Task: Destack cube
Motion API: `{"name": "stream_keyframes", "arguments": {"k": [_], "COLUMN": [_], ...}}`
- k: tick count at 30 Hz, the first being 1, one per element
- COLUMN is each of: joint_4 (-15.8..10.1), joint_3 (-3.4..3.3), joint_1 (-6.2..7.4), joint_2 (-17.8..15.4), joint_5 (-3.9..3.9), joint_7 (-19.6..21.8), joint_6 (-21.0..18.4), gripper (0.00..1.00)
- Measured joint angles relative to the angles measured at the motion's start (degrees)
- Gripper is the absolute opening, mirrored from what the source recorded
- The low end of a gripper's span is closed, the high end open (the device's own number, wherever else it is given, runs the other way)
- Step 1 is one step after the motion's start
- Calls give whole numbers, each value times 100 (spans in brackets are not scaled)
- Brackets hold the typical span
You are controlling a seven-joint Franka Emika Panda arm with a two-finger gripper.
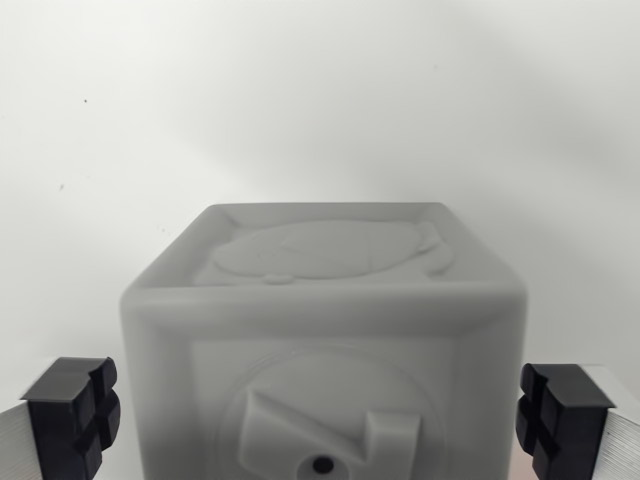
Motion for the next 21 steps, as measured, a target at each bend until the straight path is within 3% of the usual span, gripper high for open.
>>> {"name": "stream_keyframes", "arguments": {"k": [21], "joint_4": [-200], "joint_3": [-66], "joint_1": [49], "joint_2": [-902], "joint_5": [-43], "joint_7": [27], "joint_6": [-682], "gripper": [100]}}
